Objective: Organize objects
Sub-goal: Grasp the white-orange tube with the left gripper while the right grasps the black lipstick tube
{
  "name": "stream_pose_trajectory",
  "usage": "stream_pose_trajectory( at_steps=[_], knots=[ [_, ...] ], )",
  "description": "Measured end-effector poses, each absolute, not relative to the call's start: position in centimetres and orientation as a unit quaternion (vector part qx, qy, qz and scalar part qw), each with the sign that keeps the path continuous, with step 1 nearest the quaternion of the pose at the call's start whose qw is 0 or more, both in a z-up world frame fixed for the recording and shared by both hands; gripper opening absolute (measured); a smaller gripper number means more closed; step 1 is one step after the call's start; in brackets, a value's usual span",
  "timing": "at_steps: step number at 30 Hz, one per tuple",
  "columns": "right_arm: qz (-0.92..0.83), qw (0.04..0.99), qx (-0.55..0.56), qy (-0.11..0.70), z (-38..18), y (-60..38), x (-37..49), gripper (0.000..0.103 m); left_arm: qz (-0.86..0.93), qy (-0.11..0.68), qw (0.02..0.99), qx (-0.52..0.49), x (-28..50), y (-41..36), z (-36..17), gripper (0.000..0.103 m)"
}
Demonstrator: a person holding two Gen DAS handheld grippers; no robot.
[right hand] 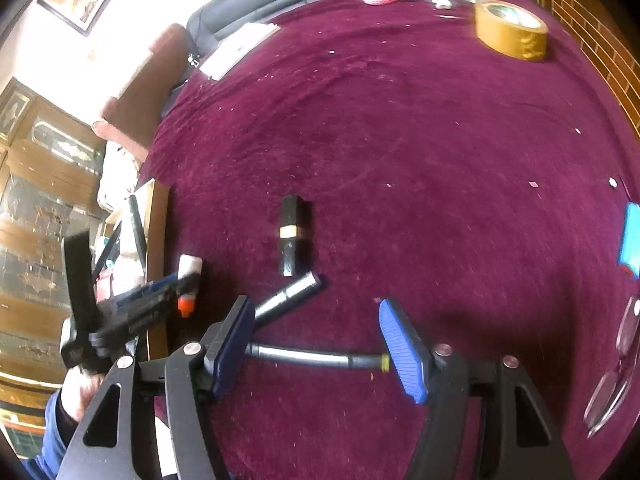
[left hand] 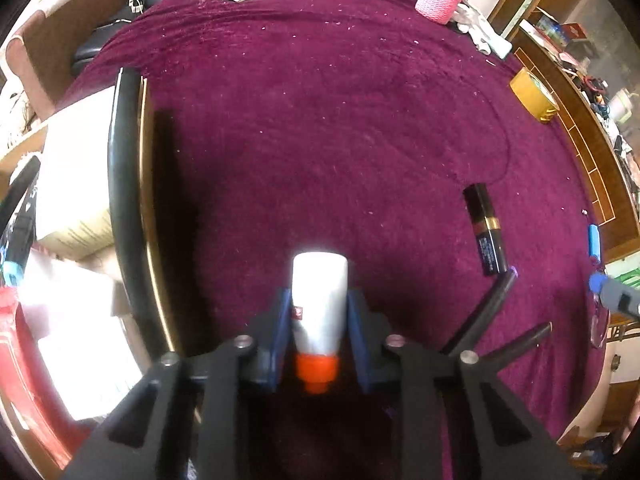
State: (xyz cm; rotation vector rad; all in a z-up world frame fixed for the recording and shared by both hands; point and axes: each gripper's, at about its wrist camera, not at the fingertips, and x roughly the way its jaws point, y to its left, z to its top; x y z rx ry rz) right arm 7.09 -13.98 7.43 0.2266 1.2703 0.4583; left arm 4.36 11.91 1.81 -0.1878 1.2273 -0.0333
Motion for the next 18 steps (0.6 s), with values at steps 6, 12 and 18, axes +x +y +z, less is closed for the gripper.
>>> stream_pose_trajectory(
  at_steps=[6, 12, 18],
  knots=[
    [0.218, 0.767, 0.042, 0.602, 5.6, -9.7, 10.2, 0.070, -0.031, 0.576, 0.814, -0.076, 2.9, 10.0, 1.5, 0.026],
    [0.218, 0.754, -0.032, 0.618, 3.0, -5.9, 11.6, 0.057, -0.021, 0.564, 0.823, -0.065, 2.4, 9.3, 1.6, 0.026],
    [0.218, 0.760, -0.076, 0.608, 2.1, -6.0, 11.0, 0.019, -0.011, 0.552, 0.832, -0.057, 2.1, 8.9, 1.6, 0.026]
  ],
)
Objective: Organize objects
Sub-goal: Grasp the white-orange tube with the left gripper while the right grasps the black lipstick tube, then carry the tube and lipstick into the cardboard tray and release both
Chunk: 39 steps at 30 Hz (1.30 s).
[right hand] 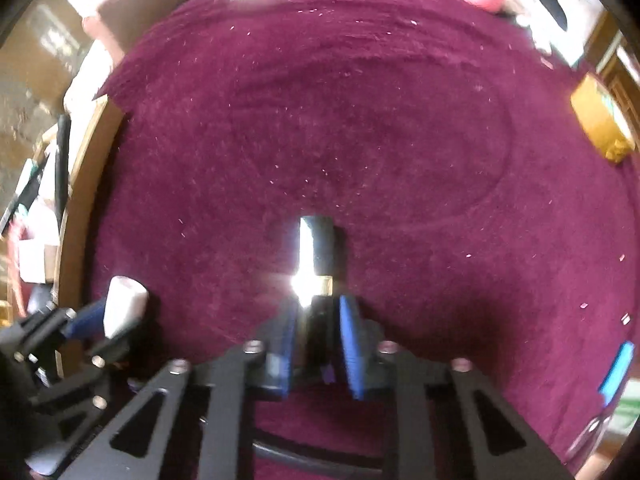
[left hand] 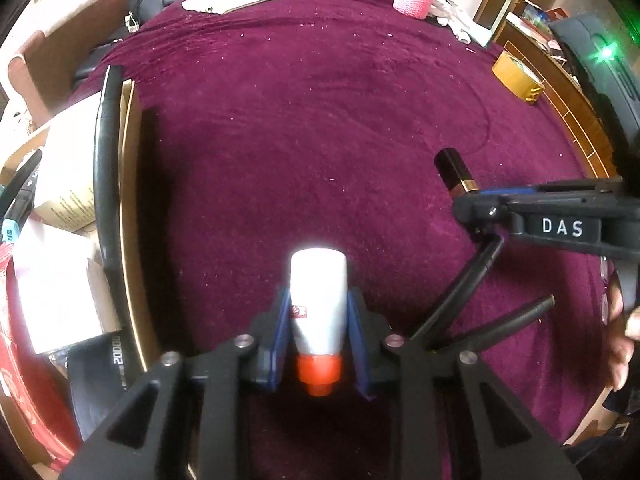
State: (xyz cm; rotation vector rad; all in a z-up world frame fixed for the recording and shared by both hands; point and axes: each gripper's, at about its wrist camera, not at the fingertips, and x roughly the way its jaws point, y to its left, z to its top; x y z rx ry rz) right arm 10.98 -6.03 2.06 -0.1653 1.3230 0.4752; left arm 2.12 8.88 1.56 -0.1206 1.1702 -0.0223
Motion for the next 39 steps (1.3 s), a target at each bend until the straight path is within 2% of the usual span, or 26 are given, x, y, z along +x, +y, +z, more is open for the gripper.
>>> stream_pose_trajectory(
  at_steps=[7, 15, 26, 39],
  knots=[
    [0.236, 0.772, -0.033, 0.589, 4.9, -8.7, 9.6, 0.019, -0.020, 0.540, 0.834, -0.114, 1.6, 10.0, 1.9, 0.026],
    [0.260, 0.771, -0.008, 0.581, 6.8, -9.0, 7.4, 0.020, -0.029, 0.520, 0.844, -0.125, 1.0, 10.0, 3.8, 0.026],
    [0.298, 0.764, -0.003, 0.573, 8.1, -5.8, 5.0, 0.020, -0.036, 0.503, 0.854, -0.130, -1.0, 10.7, 5.9, 0.026],
    [0.376, 0.739, -0.025, 0.558, 10.1, 1.3, 1.5, 0.020, -0.008, 0.466, 0.870, -0.162, -5.6, 16.0, 9.5, 0.026]
  ],
)
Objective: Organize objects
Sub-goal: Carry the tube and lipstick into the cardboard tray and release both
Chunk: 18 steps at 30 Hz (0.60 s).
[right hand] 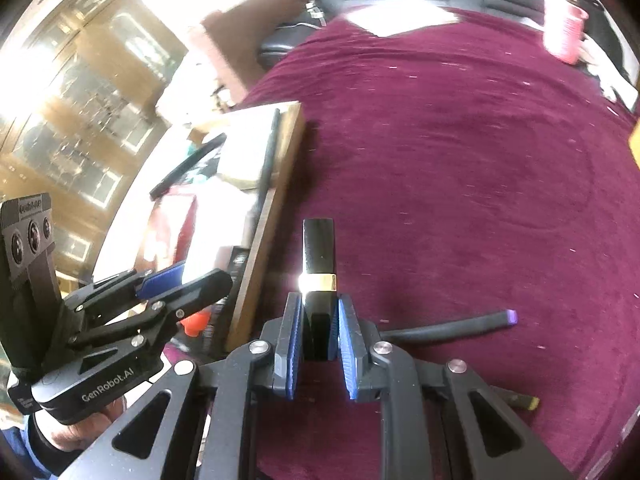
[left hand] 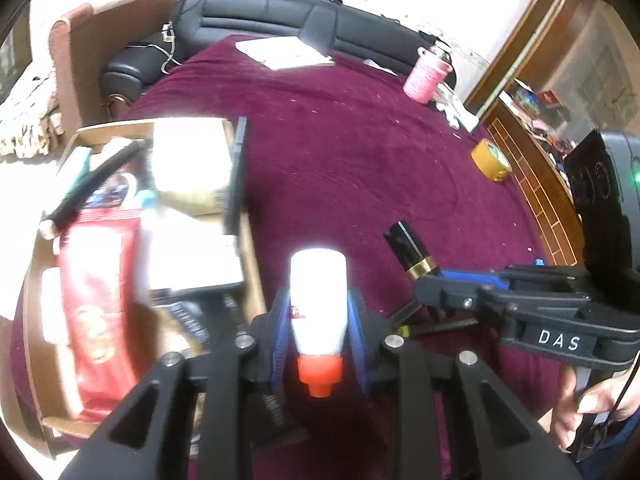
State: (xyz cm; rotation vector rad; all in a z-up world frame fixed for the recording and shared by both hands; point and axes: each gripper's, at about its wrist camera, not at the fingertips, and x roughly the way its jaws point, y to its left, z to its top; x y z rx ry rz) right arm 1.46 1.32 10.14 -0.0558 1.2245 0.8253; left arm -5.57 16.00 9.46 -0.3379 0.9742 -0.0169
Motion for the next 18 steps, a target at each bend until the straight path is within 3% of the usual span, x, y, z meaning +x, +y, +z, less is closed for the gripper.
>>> stream_pose_trajectory(
  at_steps=[18],
  knots=[
    [0.461, 0.682, -0.067, 0.564, 9.0, 13.0, -3.2, 0.020, 0.098, 0.450, 0.860, -0.219, -12.9, 27.9, 9.2, 0.026]
  ],
)
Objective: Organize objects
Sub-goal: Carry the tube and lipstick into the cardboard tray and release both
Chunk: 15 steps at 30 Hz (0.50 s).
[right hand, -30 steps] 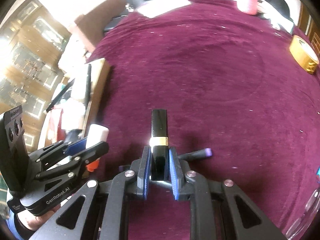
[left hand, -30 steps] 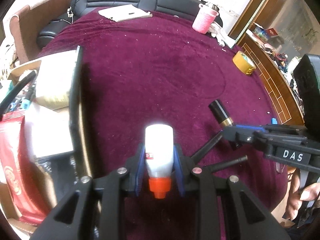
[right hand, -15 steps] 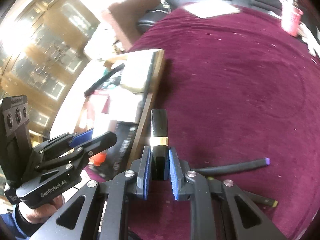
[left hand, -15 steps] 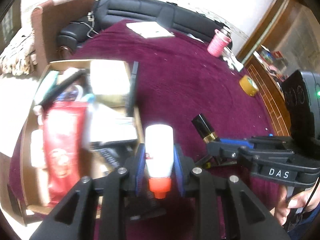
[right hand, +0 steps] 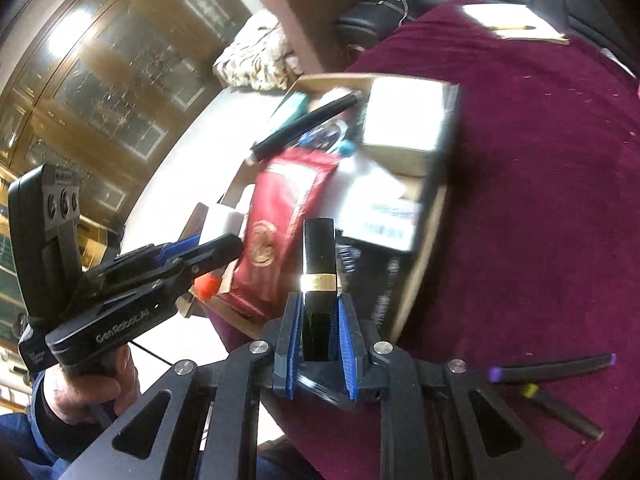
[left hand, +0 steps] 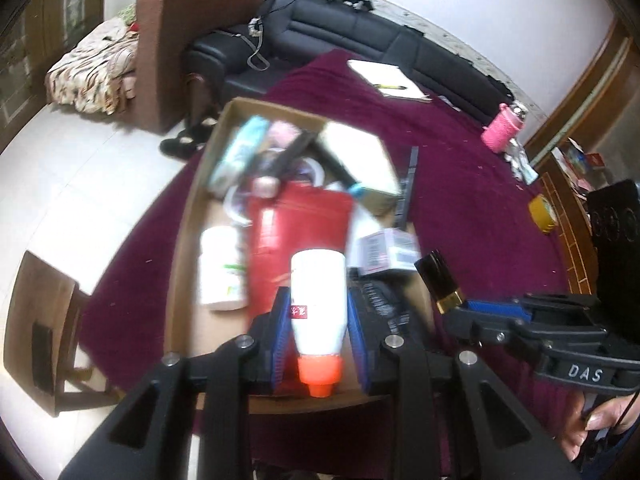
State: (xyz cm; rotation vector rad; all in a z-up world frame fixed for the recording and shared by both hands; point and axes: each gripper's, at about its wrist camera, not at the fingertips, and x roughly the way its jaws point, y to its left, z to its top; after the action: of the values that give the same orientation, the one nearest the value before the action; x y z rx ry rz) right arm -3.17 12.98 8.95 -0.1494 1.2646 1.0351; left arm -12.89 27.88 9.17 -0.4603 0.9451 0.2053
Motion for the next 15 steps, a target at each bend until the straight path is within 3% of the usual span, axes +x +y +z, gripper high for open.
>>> stream_pose_trajectory(
  at_steps=[15],
  knots=[
    [0.444, 0.669, -0.080, 0.591, 5.5, 16.4, -3.3, 0.020, 0.099, 0.485, 0.841, -0.220, -13.0, 30.8, 5.9, 0.026]
  ],
)
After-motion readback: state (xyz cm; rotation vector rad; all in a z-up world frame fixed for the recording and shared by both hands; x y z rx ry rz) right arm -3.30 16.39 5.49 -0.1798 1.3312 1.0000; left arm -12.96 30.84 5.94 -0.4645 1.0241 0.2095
